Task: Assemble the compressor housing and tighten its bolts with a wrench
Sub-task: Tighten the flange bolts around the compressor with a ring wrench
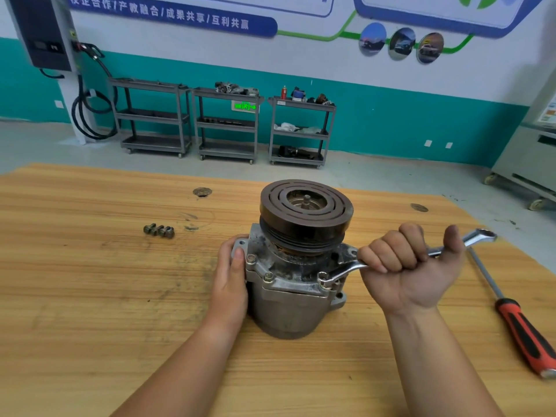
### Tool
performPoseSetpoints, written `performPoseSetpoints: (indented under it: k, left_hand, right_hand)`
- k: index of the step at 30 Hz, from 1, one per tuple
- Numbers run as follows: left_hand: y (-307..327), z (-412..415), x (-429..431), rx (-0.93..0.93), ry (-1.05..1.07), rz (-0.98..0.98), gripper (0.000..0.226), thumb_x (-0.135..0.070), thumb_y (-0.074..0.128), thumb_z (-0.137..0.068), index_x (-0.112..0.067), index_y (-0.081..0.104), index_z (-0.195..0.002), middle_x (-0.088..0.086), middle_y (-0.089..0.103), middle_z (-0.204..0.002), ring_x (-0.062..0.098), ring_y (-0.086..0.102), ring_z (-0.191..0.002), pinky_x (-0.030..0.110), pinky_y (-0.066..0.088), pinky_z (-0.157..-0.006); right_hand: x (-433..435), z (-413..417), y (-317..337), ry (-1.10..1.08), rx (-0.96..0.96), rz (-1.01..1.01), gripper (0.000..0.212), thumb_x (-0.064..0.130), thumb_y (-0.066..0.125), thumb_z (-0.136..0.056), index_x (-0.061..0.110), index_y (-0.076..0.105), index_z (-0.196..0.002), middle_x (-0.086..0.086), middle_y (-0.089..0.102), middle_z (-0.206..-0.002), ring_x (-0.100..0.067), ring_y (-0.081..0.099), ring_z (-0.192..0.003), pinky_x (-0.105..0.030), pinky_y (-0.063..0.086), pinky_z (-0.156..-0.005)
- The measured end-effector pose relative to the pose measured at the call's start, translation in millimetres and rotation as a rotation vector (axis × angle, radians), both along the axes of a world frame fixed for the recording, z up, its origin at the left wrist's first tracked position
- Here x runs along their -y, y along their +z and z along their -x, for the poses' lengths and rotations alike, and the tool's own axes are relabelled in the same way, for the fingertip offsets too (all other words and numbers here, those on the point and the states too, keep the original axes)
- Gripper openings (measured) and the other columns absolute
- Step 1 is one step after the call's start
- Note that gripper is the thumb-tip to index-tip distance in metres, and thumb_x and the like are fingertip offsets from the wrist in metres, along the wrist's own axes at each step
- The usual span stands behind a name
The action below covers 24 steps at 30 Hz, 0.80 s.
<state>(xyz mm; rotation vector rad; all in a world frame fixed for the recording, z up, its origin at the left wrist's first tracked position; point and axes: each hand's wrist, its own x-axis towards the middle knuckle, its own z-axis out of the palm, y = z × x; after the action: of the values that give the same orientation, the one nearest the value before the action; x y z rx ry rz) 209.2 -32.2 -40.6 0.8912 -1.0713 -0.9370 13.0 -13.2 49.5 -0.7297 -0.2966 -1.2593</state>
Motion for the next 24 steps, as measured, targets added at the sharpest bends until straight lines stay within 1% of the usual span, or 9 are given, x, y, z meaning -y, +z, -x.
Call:
performPoseSetpoints:
  k: [4, 7, 10, 13, 16, 19, 21, 23, 24]
  left_hand:
    - [-0.9, -1.7, 0.4, -0.068, -0.075, 0.021, 0.088, -0.083, 0.066, -0.051, -0.026, 0.047, -0.115, -0.012, 0.067, -0.103, 0.01, 0.061, -0.102, 0.022, 0.051, -0.081]
    - [-2.6, -3.5, 0.9, -0.033, -0.107, 0.054, 0.104, -0.084, 0.074, -0.038, -0.026, 0.043, -0.119, -0.004, 0.062, -0.11, 0.015, 0.061, -0.106, 0.03, 0.051, -0.087]
    - [-2.5, -6.0, 1.0, 0.013, -0.097, 0.085, 0.105, -0.08, 0.077, -0.039, -0.033, 0.04, -0.125, -0.011, 0.063, -0.115, 0.016, 0.061, -0.11, 0.033, 0.05, -0.09]
    - [1.0, -8.2, -0.9, 0.044, -0.093, 0.152, 0.101, -0.073, 0.08, -0.046, -0.035, 0.04, -0.131, -0.012, 0.06, -0.122, 0.015, 0.061, -0.113, 0.024, 0.051, -0.087]
    - [3.2, -10.6, -2.5, 0.097, -0.128, 0.162, 0.107, -0.073, 0.082, -0.041, -0.032, 0.042, -0.132, -0.016, 0.059, -0.124, 0.012, 0.058, -0.118, 0.021, 0.049, -0.089]
    - [1.9, -15.6, -1.1, 0.176, -0.162, 0.145, 0.104, -0.06, 0.089, -0.037, -0.048, 0.043, -0.129, -0.016, 0.057, -0.128, 0.013, 0.055, -0.121, 0.027, 0.049, -0.094]
    - [1.5, -18.3, -1.3, 0.209, -0.169, 0.141, 0.097, -0.048, 0.089, -0.036, -0.06, 0.045, -0.121, -0.02, 0.058, -0.125, 0.01, 0.057, -0.118, 0.023, 0.049, -0.091]
    - [1.5, -18.6, -1.9, 0.218, -0.166, 0.125, 0.093, -0.056, 0.089, -0.033, -0.062, 0.047, -0.116, -0.022, 0.061, -0.119, 0.005, 0.059, -0.113, 0.017, 0.049, -0.085]
    - [2.2, -17.6, -2.8, 0.209, -0.161, 0.112, 0.094, -0.063, 0.088, -0.031, -0.06, 0.047, -0.116, -0.019, 0.062, -0.118, 0.006, 0.06, -0.112, 0.018, 0.049, -0.086]
  right_hand:
    - [0.7, -0.6, -2.7, 0.012, 0.022, 0.015, 0.036, 0.036, 0.05, -0.081, 0.014, 0.035, -0.057, 0.007, 0.012, -0.044, -0.01, 0.007, -0.042, -0.031, 0.021, -0.054]
    - [1.8, -0.5, -4.7, 0.023, 0.031, 0.04, 0.036, 0.037, 0.049, -0.081, 0.014, 0.036, -0.057, 0.008, 0.012, -0.044, -0.01, 0.007, -0.042, -0.031, 0.022, -0.054]
    - [4.6, 2.0, -4.9, 0.035, 0.008, 0.058, 0.036, 0.035, 0.052, -0.082, 0.014, 0.036, -0.058, 0.008, 0.013, -0.044, -0.01, 0.008, -0.041, -0.031, 0.023, -0.054]
    - [8.4, 4.4, -4.5, 0.049, -0.028, 0.047, 0.037, 0.032, 0.056, -0.083, 0.014, 0.037, -0.057, 0.008, 0.013, -0.044, -0.01, 0.008, -0.041, -0.03, 0.022, -0.054]
    - [9.1, 5.6, -4.9, 0.048, -0.025, 0.041, 0.037, 0.03, 0.056, -0.084, 0.014, 0.037, -0.057, 0.008, 0.013, -0.044, -0.01, 0.008, -0.041, -0.031, 0.022, -0.054]
    - [1.4, 7.9, -5.7, 0.035, 0.006, 0.048, 0.035, 0.028, 0.054, -0.085, 0.014, 0.036, -0.058, 0.007, 0.012, -0.044, -0.01, 0.008, -0.042, -0.033, 0.021, -0.054]
    - [-9.9, 8.6, -6.6, 0.013, 0.047, 0.075, 0.032, 0.024, 0.051, -0.085, 0.013, 0.035, -0.059, 0.007, 0.012, -0.044, -0.009, 0.008, -0.044, -0.034, 0.02, -0.056]
    - [-24.8, 4.7, -7.9, -0.092, 0.049, 0.142, 0.032, 0.019, 0.054, -0.085, 0.013, 0.035, -0.06, 0.008, 0.015, -0.046, -0.008, 0.011, -0.046, -0.034, 0.02, -0.056]
    - [-33.7, 0.6, -9.3, -0.205, 0.01, 0.181, 0.034, 0.017, 0.056, -0.085, 0.014, 0.034, -0.059, 0.007, 0.017, -0.046, -0.008, 0.014, -0.046, -0.033, 0.022, -0.055]
